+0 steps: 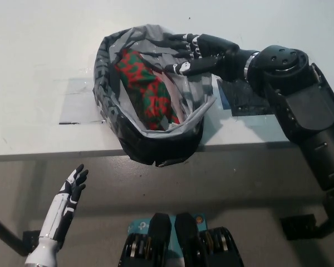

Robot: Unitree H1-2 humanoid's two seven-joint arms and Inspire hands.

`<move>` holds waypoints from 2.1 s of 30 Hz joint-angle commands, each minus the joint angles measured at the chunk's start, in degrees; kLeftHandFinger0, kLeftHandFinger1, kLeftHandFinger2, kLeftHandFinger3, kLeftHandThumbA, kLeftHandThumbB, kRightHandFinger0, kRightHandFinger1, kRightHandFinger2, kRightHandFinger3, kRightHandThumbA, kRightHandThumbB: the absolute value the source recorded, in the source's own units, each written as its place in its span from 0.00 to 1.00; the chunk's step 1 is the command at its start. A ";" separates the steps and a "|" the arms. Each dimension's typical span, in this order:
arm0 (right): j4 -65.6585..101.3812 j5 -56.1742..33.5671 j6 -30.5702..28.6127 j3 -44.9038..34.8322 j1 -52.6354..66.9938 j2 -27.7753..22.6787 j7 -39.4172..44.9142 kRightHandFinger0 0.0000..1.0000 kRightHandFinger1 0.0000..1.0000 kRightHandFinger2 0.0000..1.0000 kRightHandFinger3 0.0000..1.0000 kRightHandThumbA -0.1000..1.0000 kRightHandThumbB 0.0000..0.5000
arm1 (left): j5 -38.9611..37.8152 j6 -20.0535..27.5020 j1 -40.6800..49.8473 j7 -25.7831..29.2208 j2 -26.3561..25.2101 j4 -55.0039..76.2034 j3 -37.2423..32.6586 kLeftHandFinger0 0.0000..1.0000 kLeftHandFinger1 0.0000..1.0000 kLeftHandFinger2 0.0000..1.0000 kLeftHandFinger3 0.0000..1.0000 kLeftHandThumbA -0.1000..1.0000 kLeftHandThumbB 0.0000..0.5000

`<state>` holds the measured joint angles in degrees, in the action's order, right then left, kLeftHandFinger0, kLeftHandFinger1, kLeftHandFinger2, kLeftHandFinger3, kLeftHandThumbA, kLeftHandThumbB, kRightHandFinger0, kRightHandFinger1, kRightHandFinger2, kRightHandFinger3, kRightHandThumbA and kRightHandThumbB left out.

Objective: The robot uses its right hand to pick up a bag of coffee beans and puts it in the black plastic bag, then the robot grabs the top of the bag and lifts it.

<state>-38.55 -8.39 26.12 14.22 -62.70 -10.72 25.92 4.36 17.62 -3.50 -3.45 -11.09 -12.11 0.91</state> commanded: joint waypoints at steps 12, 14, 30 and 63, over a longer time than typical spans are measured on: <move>6.61 9.26 -15.75 -4.58 -3.83 -1.66 -12.02 1.00 1.00 1.00 1.00 0.94 0.88 | -0.34 0.50 1.25 -0.46 -0.55 1.74 0.07 1.00 1.00 1.00 1.00 1.00 0.49; 6.23 6.29 -19.06 -8.32 -4.59 -0.55 -13.17 1.00 1.00 1.00 1.00 0.91 0.88 | -0.38 0.67 1.26 -0.42 -0.46 1.44 0.05 1.00 1.00 1.00 1.00 1.00 0.50; 0.77 15.81 -25.66 -9.16 -5.90 -2.10 -23.55 1.00 1.00 1.00 1.00 1.00 0.95 | 0.33 -0.16 0.61 -0.65 -0.93 1.68 -0.21 1.00 1.00 1.00 1.00 1.00 0.50; -14.09 19.08 -29.88 -4.44 -3.15 4.11 -21.81 1.00 1.00 1.00 1.00 0.97 0.90 | 0.59 -0.30 0.15 -0.62 -0.97 2.09 -0.35 1.00 1.00 1.00 1.00 1.00 0.46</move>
<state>-52.14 8.43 -2.16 8.51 -64.07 -5.96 4.98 4.49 16.94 -2.78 -3.76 -11.12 -11.76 0.72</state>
